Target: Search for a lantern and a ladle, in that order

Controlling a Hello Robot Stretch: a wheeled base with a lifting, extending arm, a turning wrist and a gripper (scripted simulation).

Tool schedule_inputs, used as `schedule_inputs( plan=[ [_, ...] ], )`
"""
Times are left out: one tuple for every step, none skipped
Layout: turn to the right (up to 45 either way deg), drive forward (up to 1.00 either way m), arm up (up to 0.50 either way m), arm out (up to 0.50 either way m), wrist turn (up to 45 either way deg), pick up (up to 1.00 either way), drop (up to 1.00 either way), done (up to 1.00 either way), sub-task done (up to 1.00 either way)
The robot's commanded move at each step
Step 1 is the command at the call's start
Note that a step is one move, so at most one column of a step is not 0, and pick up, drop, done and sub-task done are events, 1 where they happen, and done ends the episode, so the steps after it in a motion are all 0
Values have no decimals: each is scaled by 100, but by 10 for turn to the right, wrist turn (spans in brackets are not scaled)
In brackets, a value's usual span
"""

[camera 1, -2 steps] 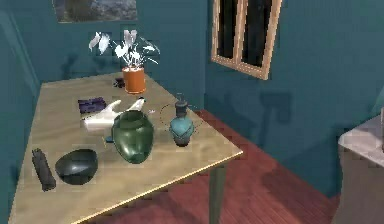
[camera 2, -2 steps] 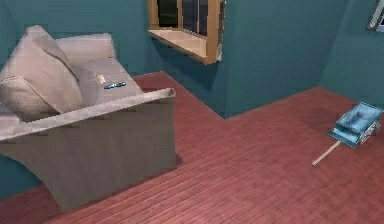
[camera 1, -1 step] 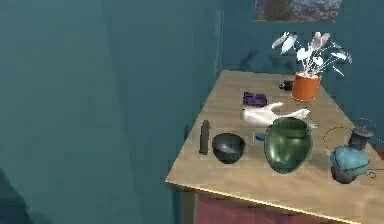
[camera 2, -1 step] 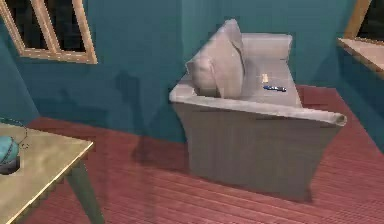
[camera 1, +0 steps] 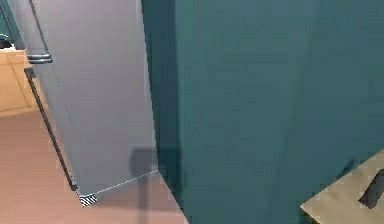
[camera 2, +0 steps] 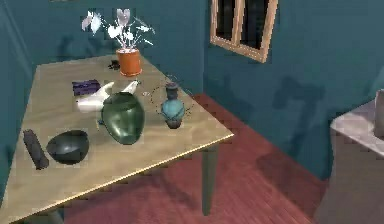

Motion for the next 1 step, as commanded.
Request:
schedule_inputs(
  plan=[
    [-450,0,0,0,0,0,0,0,0]
  ],
)
